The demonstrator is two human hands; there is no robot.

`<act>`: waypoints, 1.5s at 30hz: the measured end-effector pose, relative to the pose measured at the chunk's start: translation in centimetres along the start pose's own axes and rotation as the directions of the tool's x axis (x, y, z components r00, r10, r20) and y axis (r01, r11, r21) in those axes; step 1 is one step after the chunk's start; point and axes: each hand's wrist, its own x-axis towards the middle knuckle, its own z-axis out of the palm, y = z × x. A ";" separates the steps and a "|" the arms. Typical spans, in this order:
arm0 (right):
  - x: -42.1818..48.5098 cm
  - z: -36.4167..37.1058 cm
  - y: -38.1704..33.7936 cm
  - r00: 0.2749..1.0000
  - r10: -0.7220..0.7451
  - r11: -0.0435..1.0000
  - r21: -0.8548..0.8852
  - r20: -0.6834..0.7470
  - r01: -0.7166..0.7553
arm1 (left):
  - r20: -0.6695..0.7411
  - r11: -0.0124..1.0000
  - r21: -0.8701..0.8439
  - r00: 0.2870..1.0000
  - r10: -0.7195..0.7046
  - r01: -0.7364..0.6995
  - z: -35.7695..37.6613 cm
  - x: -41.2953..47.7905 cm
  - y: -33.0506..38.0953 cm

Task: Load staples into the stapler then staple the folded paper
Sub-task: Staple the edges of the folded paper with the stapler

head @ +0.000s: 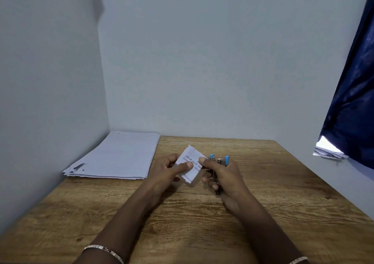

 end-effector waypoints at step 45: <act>-0.1 0.2 0.4 0.968 -0.237 0.929 -0.311 -0.076 0.203 | -0.059 0.999 0.031 0.998 0.030 -0.028 -0.1 -0.1 0.0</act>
